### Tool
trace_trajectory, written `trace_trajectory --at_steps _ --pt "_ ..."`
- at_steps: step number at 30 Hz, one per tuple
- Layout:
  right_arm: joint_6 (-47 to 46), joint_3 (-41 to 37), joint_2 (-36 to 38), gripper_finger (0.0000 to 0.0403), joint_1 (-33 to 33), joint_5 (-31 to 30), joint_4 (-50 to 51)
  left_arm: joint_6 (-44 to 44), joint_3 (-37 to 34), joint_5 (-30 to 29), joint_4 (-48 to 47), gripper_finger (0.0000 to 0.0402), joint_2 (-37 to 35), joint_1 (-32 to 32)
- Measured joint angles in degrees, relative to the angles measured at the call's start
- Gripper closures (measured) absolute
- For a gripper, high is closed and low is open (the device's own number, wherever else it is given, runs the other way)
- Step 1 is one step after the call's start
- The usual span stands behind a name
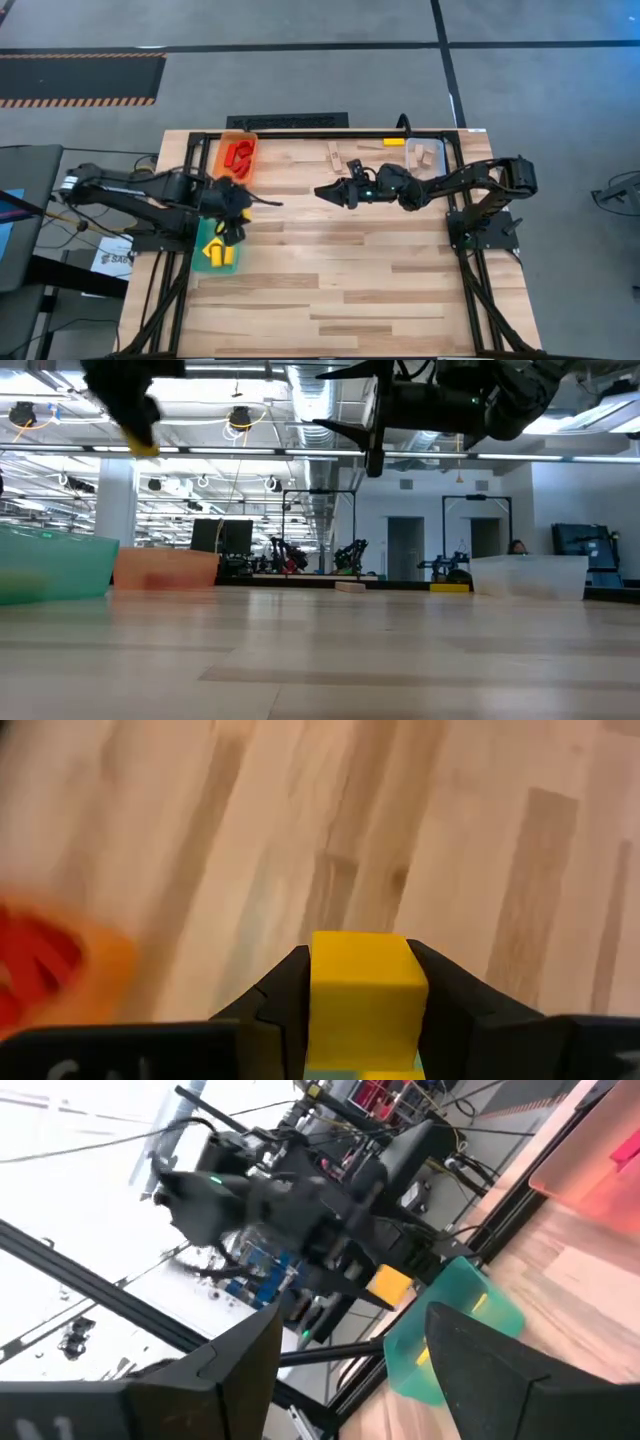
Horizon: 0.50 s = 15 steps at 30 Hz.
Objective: Sort & place blocks by color
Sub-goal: Put the yellow wooden block into the green bin
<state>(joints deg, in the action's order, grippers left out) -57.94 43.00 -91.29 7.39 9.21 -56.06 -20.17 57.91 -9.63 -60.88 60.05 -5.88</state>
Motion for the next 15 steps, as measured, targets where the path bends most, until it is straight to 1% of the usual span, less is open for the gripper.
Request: trace_trajectory --at_steps 3,7,11,15 --pt "1.0 0.0 0.0 0.0138 0.0 0.1 0.2 -9.9 -6.7 0.0 0.8 0.0295 -2.6 -1.1" --pt "1.4 0.0 0.0 0.0138 0.2 1.4 0.3 -17.2 -14.3 2.2 1.0 0.0295 -3.6 -2.9" --pt "1.4 0.0 0.0 0.0138 0.1 3.1 0.4 -18.5 -18.6 4.1 1.0 0.0295 -3.6 -3.4" --pt "0.7 0.0 0.0 0.0138 0.1 5.3 0.3 -15.6 -19.8 4.6 0.4 0.0295 -3.6 -3.5"
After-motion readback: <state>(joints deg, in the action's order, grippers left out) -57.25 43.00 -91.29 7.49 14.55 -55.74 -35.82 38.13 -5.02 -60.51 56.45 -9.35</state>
